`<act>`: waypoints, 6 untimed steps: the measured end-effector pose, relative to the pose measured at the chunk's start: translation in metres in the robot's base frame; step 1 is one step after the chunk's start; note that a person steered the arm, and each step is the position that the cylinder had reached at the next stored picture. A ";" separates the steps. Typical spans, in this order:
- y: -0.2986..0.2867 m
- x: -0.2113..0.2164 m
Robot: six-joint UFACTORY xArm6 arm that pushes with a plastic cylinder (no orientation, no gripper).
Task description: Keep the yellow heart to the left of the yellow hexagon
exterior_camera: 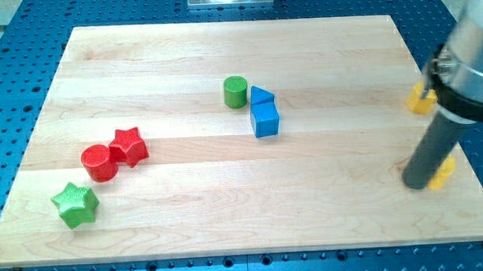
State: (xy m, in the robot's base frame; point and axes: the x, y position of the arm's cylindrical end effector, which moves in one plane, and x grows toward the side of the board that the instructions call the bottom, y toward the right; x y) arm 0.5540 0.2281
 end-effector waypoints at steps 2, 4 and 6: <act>0.040 0.013; 0.018 -0.044; 0.003 -0.061</act>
